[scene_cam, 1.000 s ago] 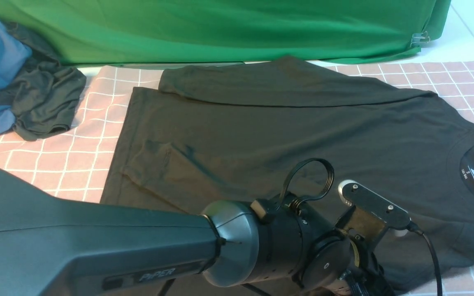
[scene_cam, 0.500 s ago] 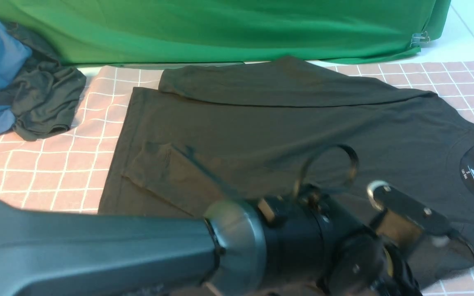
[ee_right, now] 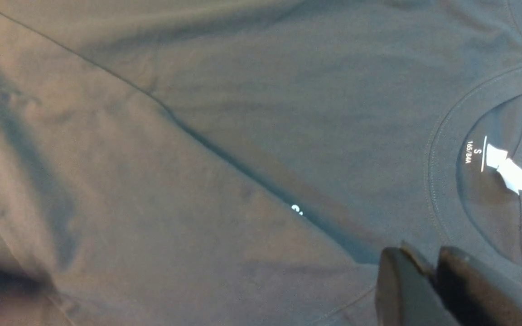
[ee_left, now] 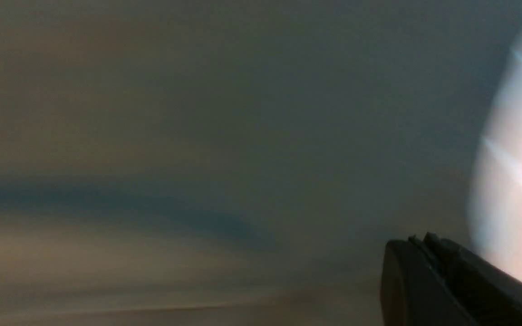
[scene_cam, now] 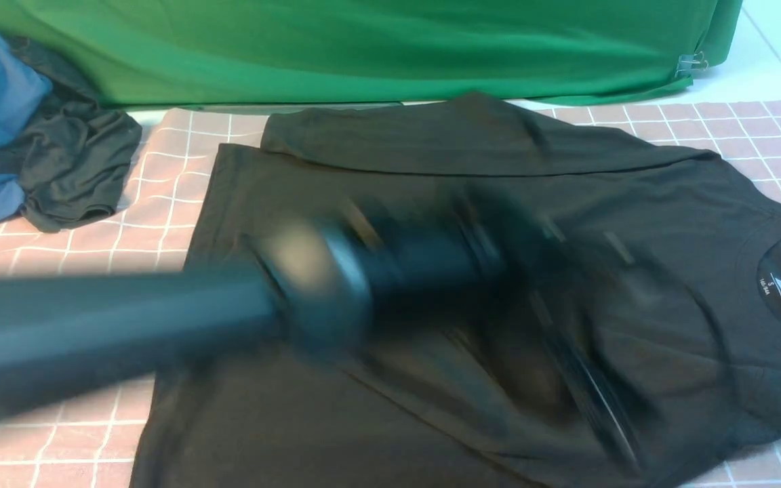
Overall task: Fold a long-sleeved shirt over a pink coffee tablecloth.
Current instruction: 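Fold the left side of the dark shirt inward over its body with the left gripper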
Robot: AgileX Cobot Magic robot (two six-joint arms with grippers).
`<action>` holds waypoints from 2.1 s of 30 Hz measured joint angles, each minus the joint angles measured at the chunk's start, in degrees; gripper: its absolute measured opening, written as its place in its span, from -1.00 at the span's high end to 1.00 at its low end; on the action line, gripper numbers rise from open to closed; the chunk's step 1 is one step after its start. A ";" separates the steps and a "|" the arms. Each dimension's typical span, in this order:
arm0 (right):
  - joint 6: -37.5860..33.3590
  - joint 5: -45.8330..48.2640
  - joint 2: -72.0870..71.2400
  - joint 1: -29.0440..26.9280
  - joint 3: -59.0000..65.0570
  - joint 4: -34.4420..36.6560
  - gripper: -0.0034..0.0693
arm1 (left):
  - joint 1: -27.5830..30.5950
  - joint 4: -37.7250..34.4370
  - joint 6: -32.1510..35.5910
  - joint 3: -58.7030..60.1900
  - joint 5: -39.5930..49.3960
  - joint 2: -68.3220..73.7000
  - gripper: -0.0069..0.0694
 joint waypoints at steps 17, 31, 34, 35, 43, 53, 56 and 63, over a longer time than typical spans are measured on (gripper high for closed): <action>0.07 2.12 0.00 0.00 0.00 0.05 0.51 | 43.19 -1.35 -2.58 -18.58 -9.77 14.32 0.63; 0.29 2.12 0.00 0.00 0.00 0.05 0.51 | 45.37 -0.04 -1.28 -28.50 -28.77 32.32 -0.28; 0.37 2.17 0.00 0.00 0.00 0.05 0.51 | 45.37 -0.04 -0.02 -29.24 -29.95 34.20 -0.30; 0.37 2.17 0.00 0.00 0.00 0.05 0.51 | 45.37 -0.04 0.07 -29.32 -30.09 34.29 -0.30; 0.59 2.17 0.00 0.00 0.00 0.05 0.52 | 45.37 -5.53 8.35 -29.40 -29.96 35.00 0.58; 0.76 2.57 0.00 0.00 0.00 0.05 0.51 | 45.42 -13.94 20.16 -29.40 -21.06 28.73 0.78; 0.76 2.57 0.00 0.00 0.00 0.05 0.51 | 45.42 -14.07 20.66 -29.40 -18.06 25.58 0.78; 0.84 2.57 0.00 0.00 0.00 0.05 0.51 | 45.42 -16.16 20.66 -29.51 -5.92 20.86 0.78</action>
